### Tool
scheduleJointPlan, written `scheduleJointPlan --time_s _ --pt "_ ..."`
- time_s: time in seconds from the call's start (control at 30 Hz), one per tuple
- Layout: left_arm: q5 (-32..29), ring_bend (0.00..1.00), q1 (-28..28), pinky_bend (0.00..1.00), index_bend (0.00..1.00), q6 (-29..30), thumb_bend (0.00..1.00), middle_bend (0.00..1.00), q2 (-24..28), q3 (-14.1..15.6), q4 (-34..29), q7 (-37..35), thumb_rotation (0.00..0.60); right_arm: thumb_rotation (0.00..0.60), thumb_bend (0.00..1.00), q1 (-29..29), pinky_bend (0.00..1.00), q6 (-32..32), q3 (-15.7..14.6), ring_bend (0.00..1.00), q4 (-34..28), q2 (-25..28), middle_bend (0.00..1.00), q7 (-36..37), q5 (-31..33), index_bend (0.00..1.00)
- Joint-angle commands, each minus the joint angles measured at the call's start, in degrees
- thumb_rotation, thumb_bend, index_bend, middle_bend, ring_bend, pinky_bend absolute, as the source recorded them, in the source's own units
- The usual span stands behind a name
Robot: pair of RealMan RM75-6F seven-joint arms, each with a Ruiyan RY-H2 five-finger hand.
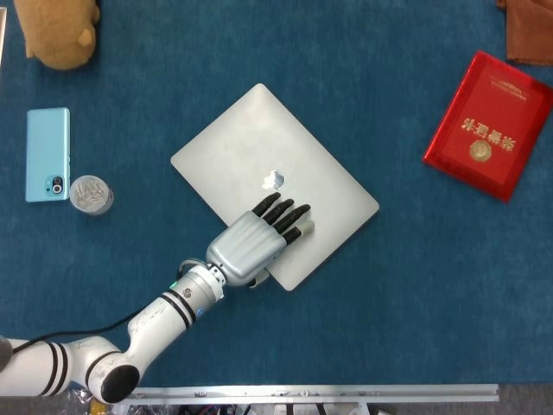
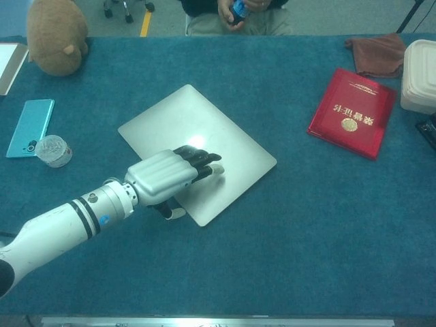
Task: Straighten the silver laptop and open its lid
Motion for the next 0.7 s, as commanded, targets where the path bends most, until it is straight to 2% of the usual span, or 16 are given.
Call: scheduleJointPlan --time_s 0.03,0.7 --pt "-0.59 0.00 -0.35 0.00 0.00 -0.40 0.26 0.00 -0.39 -0.34 0.29 0.37 0.600 0.600 0.13 -0.06 0.03 0.11 0.05 0.00 0.03 0.09 0.02 0.12 0.00 0.00" --pt "-3.81 0.00 -3.31 0.00 0.00 -1.83 0.26 0.00 -3.48 -3.11 1.34 2.21 0.600 0.600 0.13 -0.68 0.03 0.69 0.20 0.00 0.24 0.90 0.02 1.02 0.26 0.00"
